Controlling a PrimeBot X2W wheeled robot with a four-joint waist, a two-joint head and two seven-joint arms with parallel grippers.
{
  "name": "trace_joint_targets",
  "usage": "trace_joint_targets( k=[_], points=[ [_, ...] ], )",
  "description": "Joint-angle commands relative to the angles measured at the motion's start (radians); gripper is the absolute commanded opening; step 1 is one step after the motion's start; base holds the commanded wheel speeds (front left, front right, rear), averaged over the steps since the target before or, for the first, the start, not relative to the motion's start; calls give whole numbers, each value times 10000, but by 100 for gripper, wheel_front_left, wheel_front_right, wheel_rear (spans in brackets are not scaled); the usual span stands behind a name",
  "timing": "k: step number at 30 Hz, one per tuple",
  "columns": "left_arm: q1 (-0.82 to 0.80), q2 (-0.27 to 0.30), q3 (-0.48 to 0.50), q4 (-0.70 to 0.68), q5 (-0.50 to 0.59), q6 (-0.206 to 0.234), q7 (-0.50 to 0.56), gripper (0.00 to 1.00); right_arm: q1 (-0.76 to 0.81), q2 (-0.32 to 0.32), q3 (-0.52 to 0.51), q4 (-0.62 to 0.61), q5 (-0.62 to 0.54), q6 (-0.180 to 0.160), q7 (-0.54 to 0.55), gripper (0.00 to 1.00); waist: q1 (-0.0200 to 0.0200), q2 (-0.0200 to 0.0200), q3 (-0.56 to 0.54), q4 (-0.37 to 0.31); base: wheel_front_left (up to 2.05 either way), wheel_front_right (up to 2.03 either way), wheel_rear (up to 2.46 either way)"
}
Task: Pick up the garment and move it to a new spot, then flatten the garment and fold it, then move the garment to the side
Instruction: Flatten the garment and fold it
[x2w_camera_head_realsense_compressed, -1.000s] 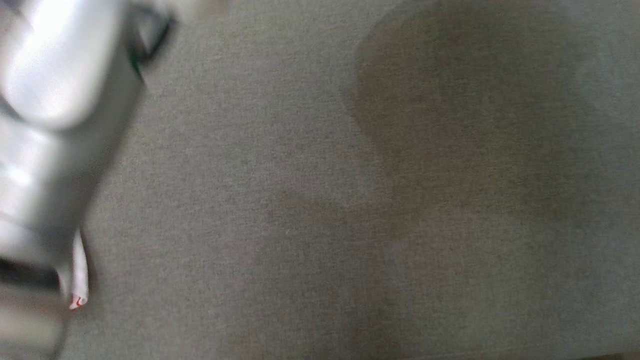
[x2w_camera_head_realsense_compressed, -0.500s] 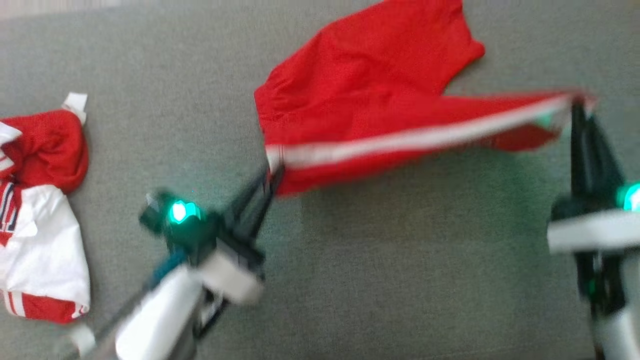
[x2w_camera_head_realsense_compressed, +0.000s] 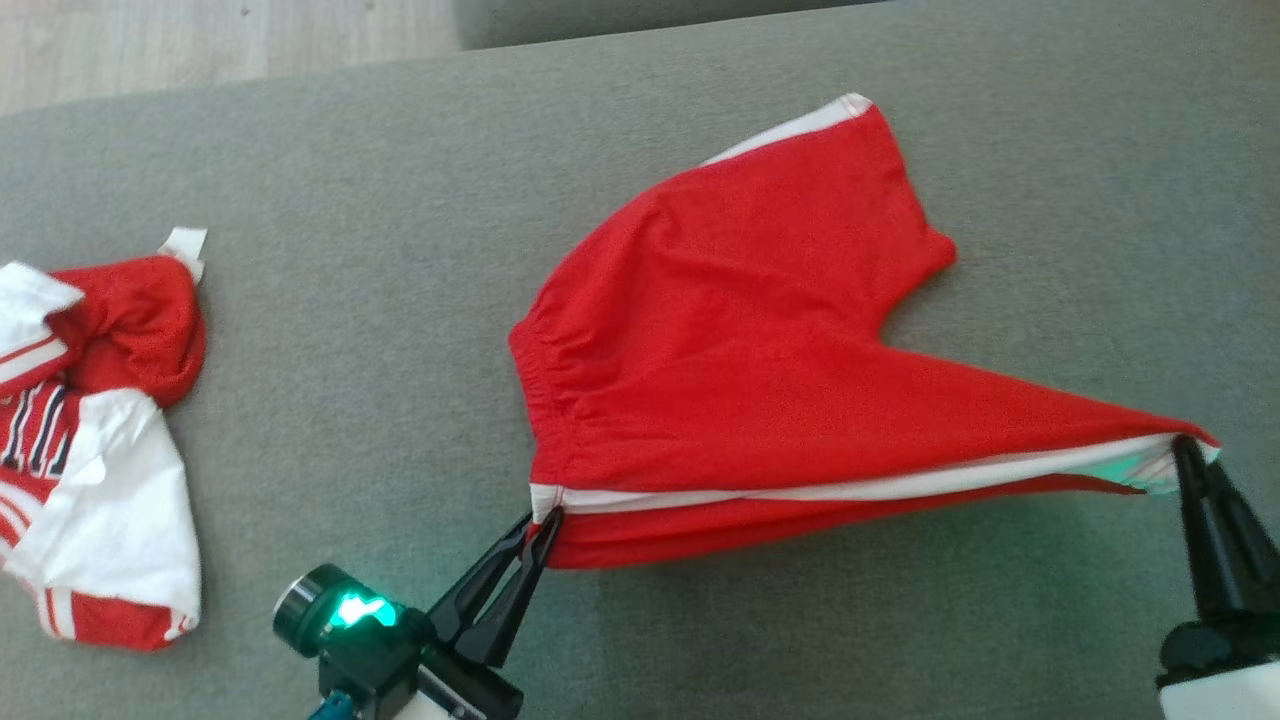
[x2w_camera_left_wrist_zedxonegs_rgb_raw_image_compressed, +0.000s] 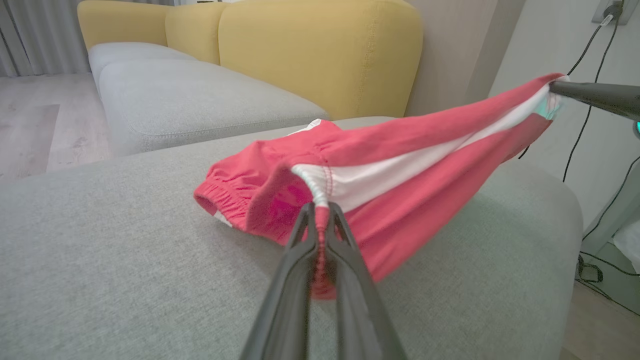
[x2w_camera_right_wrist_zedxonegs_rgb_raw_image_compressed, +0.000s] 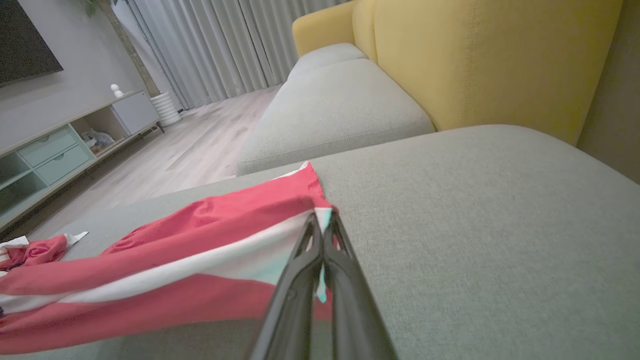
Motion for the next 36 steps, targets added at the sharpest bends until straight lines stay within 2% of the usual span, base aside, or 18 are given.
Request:
trace_joint_targets(
  k=[1,6,12,16,20,25,29,30,31,32,33,34,35,36],
  points=[
    [-220,198,363,-425,19,18,-22,0,-147,-247,-45,-496,-56,-7,18,0,2,-1,81,123,0,0,0],
    [-877,-64,208,-549,-174,18,-22,0,-1077,-289,-188,-670,-316,-7,358,0,2,-1,479,545,0,0,0],
    [-2716,-682,-413,141,-844,18,-22,0,-3424,-697,107,472,-510,-7,1204,0,2,-1,1105,1226,0,0,0],
    [-3835,-924,-596,645,-1735,18,-22,0,-5274,-1217,653,1659,-470,-7,1583,0,2,-1,1493,1512,0,0,0],
    [-5116,-899,-1258,1547,-2612,18,-22,4,-7177,-1821,1293,3385,-519,-7,1573,0,2,-1,1898,1834,0,0,0],
    [-6066,-900,-1688,2176,-3178,18,-22,11,-8638,-2009,2067,5029,-479,-7,1152,0,2,-1,2250,1948,0,0,0],
    [-6438,-963,-1823,2420,-3376,18,-22,12,-9249,-2094,2591,5940,-530,-7,890,0,2,-1,2401,1982,0,0,0],
    [-6539,-978,-1884,2517,-3433,18,-22,13,-9430,-2078,2736,6230,-524,-7,769,3,2,-1,2443,1978,0,0,0],
    [-6635,-995,-1932,2603,-3476,18,-22,16,-9595,-2049,2870,6510,-525,-7,632,7,2,-1,2476,1972,0,0,0],
    [-6721,-1016,-1950,2698,-3510,18,-22,22,-9743,-2017,2998,6772,-534,-7,486,15,2,-1,2505,1963,0,0,0],
    [-6790,-1036,-1972,2819,-3554,18,-22,27,-9870,-1960,3112,7016,-526,-7,344,35,2,-1,2524,1948,0,0,0],
    [-6853,-1052,-2005,2942,-3585,18,-22,38,-9973,-1879,3211,7238,-477,-7,206,61,2,-1,2533,1931,0,0,0],
    [-6893,-1072,-2040,3099,-3637,18,-22,50,-10060,-1805,3312,7440,-438,-7,67,100,2,-1,2531,1907,0,0,0],
    [-6926,-1083,-2116,3264,-3697,18,-22,81,-10142,-1743,3392,7611,-430,-7,-119,100,2,-1,2524,1877,0,0,0]
  ],
)
